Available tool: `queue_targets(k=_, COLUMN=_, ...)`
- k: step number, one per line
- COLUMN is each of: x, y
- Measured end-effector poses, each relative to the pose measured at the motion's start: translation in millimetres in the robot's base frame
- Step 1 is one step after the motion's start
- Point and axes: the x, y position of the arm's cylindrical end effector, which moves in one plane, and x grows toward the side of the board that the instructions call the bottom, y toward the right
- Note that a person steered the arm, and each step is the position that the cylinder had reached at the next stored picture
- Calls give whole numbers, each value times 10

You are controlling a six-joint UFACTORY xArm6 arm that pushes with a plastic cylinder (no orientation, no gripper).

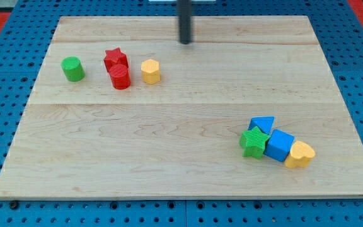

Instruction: Move the blue triangle diagonal to the green star

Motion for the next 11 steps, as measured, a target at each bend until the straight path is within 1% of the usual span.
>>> queue_targets(k=1, x=646, y=950)
queue_targets(k=2, x=1430, y=1681)
queue_targets(k=3, x=2155, y=964)
queue_targets(k=4, x=2293, y=546)
queue_targets(k=5, x=2244, y=200)
queue_targets(k=6, x=2330, y=-604)
queue_targets(k=7, x=2366, y=-444)
queue_targets(k=8, x=2673, y=-512)
queue_targets(k=9, x=2732, y=-1183)
queue_targets(k=10, x=2099, y=-1258)
queue_targets(k=11, x=2061, y=-1204)
